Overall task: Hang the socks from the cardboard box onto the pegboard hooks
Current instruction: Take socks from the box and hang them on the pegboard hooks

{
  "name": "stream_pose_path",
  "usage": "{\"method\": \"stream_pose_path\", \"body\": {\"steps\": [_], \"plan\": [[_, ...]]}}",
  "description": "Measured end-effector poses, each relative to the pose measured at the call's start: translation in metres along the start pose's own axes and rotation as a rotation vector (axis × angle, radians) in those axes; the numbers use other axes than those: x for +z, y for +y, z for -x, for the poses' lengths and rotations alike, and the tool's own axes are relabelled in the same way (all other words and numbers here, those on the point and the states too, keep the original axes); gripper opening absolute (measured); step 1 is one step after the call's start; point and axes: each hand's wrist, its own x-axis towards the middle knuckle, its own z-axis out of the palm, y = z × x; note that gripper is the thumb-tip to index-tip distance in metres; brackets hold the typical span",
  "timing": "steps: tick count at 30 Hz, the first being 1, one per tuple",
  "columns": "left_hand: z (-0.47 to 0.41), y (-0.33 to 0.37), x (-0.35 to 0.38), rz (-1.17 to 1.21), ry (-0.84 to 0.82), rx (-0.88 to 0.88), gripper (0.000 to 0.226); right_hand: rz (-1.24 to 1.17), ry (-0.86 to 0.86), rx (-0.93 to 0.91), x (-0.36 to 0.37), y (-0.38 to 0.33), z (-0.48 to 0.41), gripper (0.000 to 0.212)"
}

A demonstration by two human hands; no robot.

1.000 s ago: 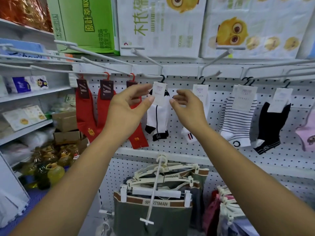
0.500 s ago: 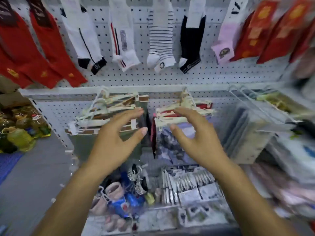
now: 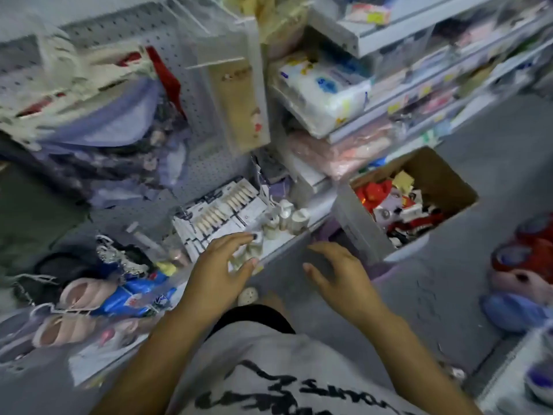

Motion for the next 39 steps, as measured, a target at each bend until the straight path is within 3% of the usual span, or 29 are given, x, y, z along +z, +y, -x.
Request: {"method": "stream_pose_path", "body": {"steps": [5, 10, 19, 22, 24, 28, 31, 34, 37, 39], "plan": [[-0.031, 0.014, 0.070, -0.084, -0.284, 0.048, 0.040, -0.065, 0.012, 0.269, -0.020, 0.077, 0.045, 0.044], [-0.105, 0.046, 0.123, -0.161, -0.461, 0.146, 0.041, -0.123, 0.141, 0.506, -0.052, 0.133, 0.049, 0.044], [-0.283, 0.121, 0.214, -0.272, -0.593, 0.221, 0.039, -0.210, 0.336, 0.679, -0.123, 0.208, -0.059, 0.038], [-0.329, 0.137, 0.251, -0.236, -0.632, 0.171, 0.038, -0.332, 0.393, 0.744, -0.140, 0.235, -0.106, 0.030], [-0.354, 0.141, 0.277, -0.230, -0.622, 0.147, 0.035, -0.426, 0.410, 0.786, -0.147, 0.255, -0.135, 0.025], [-0.387, 0.131, 0.326, -0.124, -0.436, -0.002, 0.024, -0.514, 0.350, 0.811, -0.143, 0.308, -0.188, 0.032], [-0.389, 0.115, 0.353, -0.078, -0.390, -0.159, 0.027, -0.520, 0.178, 0.825, -0.123, 0.357, -0.222, 0.051], [-0.384, 0.099, 0.369, -0.096, -0.362, -0.149, 0.029, -0.577, 0.074, 0.925, -0.100, 0.405, -0.243, 0.077], [-0.382, 0.089, 0.371, -0.122, -0.346, -0.104, 0.030, -0.566, 0.013, 1.039, -0.107, 0.402, -0.255, 0.065], [-0.384, 0.088, 0.371, -0.098, -0.343, -0.117, 0.028, -0.514, 0.079, 1.088, -0.107, 0.408, -0.250, 0.053]]}}
